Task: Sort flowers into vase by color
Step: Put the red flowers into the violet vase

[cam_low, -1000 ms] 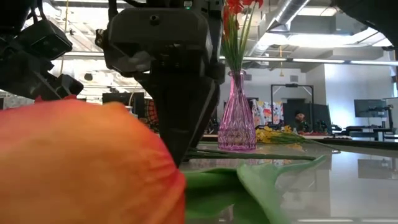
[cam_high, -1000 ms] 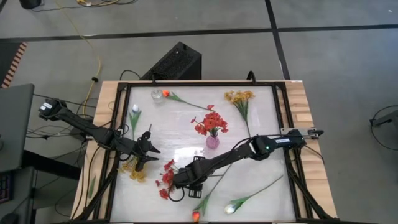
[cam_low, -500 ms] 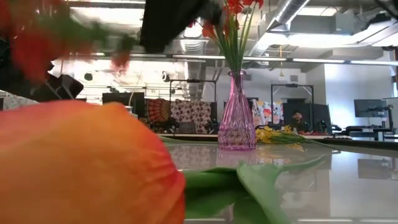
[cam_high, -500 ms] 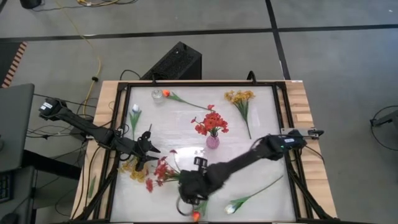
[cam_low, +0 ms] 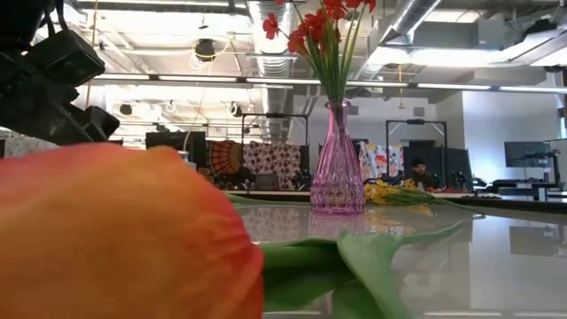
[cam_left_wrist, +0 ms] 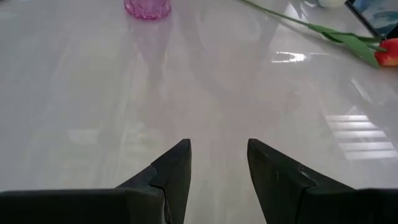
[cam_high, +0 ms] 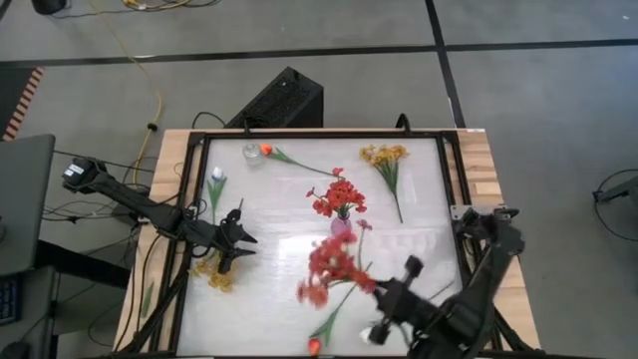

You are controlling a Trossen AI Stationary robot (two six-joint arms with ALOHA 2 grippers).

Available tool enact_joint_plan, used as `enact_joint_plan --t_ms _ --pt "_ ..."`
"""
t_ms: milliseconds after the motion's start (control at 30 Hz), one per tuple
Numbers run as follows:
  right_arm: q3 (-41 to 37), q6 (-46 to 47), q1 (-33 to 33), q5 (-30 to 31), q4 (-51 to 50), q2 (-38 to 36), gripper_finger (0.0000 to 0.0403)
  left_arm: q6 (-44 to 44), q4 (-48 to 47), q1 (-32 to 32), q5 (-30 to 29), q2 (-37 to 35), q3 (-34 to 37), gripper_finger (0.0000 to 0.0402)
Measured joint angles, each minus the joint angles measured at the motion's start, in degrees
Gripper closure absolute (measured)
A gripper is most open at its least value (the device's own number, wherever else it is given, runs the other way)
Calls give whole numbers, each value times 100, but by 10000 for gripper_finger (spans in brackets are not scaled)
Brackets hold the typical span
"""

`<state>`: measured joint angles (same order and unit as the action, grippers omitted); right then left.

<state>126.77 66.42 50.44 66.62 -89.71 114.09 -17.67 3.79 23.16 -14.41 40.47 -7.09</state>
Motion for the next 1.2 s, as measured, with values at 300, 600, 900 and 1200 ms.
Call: enact_joint_plan --t_ms 300,600,900,1200 --pt "-3920 2388 -93 20 895 -2306 375 50 111 0 -48 2 0 255" --pt "-7184 1012 -721 527 6594 -3491 375 87 139 0 -153 2 0 255" --pt "-7627 -5699 -1179 -1685 12717 -3429 375 95 160 0 -146 2 0 255" --pt "-8193 -7783 -1712 -1701 13820 -3422 375 91 113 0 -142 2 0 255"
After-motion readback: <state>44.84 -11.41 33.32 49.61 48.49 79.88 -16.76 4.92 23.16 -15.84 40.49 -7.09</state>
